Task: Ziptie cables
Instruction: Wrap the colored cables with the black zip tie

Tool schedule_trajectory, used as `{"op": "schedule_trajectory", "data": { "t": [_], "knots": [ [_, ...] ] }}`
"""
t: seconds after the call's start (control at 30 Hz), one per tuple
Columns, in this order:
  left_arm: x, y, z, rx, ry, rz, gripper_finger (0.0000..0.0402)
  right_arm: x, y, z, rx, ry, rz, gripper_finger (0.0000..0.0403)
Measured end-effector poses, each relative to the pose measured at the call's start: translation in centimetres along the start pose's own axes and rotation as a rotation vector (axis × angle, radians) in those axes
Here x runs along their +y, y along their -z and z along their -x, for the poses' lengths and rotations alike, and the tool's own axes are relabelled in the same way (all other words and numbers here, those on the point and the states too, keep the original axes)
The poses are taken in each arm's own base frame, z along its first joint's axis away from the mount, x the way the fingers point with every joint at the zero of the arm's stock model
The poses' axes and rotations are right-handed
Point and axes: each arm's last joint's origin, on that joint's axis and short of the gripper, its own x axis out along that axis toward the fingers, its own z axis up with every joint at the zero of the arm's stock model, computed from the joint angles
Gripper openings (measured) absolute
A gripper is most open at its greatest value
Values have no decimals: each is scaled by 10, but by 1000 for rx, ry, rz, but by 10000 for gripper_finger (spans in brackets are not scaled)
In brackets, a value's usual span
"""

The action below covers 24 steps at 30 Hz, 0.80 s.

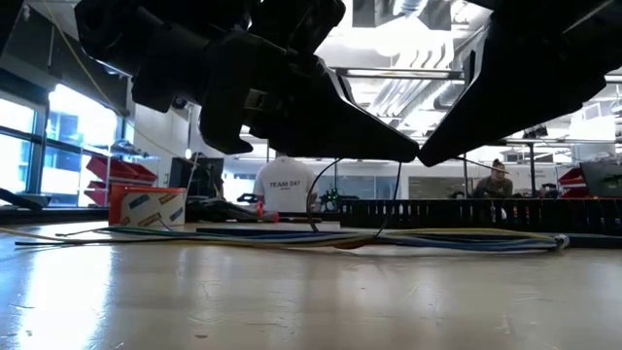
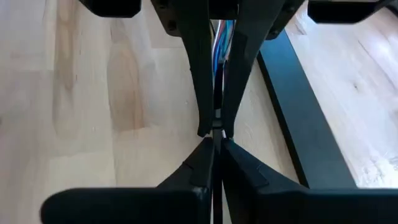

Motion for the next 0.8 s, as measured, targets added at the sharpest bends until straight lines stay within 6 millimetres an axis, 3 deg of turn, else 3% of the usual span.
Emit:
{"op": "schedule_trajectory", "data": {
  "t": [0.13, 0.53, 0.67, 0.8],
  "knots": [
    [0, 2, 0, 16, 11, 0, 0, 7, 6, 8, 1, -27, -64, 2],
    [13, 6, -1, 28, 2, 5, 0, 44, 44, 58, -24, -140, -229, 0],
    [16, 4, -1, -17, 67, 19, 0, 42, 38, 56, -132, -72, -163, 11],
    [17, 3, -1, -40, 108, 24, 0, 33, 29, 46, -182, 19, -62, 64]
  ]
}}
